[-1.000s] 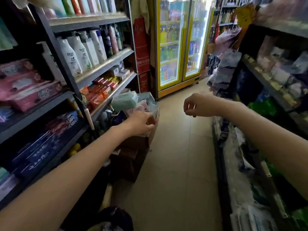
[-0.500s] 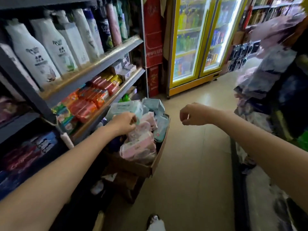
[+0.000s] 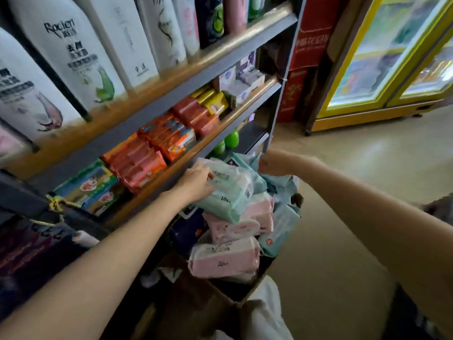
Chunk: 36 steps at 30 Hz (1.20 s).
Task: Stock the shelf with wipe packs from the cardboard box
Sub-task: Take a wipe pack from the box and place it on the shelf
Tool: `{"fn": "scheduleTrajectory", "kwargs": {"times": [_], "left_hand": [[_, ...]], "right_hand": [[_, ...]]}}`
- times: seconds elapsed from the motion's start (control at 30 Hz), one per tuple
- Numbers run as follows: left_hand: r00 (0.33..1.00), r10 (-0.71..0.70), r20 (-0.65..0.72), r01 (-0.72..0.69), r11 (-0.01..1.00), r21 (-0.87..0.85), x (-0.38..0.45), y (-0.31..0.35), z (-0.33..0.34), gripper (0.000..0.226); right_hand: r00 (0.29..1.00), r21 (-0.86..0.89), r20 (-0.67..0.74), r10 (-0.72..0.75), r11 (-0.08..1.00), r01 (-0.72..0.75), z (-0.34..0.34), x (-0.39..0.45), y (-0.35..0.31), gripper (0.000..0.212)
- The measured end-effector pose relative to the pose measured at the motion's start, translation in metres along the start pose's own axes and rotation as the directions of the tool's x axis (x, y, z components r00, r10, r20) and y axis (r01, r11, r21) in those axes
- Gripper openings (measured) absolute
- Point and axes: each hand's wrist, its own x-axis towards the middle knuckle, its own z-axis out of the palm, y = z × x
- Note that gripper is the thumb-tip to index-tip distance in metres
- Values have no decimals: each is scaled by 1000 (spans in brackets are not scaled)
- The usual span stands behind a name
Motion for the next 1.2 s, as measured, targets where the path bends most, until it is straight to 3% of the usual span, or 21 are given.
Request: {"fn": "scheduleTrajectory", "kwargs": {"times": [0.17,0.27,0.47,0.53,0.6,0.67,0.73,0.8,0.87,0.97,1.1,1.2], "left_hand": [[986,-154,58,159,982,-104,46,-22,8,48],[964,-231,131,243,966,-90,58,-30,18,37],[966,-239,101,252,958,-135,68,-42,31,48],[963,-251,97,263,955,-137,69,-43,32,49],[963,-241,121,253,963,-96,68,-43,33,57],[961,-224,160,227,974,-1,68,-42,35,65],[958,-218,185,206,975,82,68,-39,38,72],[959,-225,175,210,973,97,68,-33,38,76],[972,-197,132,186,978,89,64,-24,32,75],[991,-117,-66,113,992,-62,56,-15,12,64],[891,-114,-439,-47,939,-340,48,-5,-33,42],[876,-36,-481,-166,914,-371,49,28,-63,39]], "right_hand": [[993,133,105,-48,991,33,14,105,-7,19],[964,209,260,-61,978,5,39,143,-12,32],[906,392,423,-5,903,-178,54,183,-24,25],[885,472,465,-24,852,-225,55,189,-24,33],[863,465,505,-16,847,-256,56,188,-23,38],[831,440,556,1,848,-295,58,189,-19,29],[840,433,542,22,850,-301,53,185,-16,20],[904,387,425,38,895,-219,44,175,-17,27],[940,336,341,-1,934,-121,30,161,-22,29],[919,424,389,-61,898,-120,4,134,-32,35],[903,548,399,-159,831,-96,-33,71,-48,36],[969,618,231,-85,782,-79,-78,25,-21,35]]}}
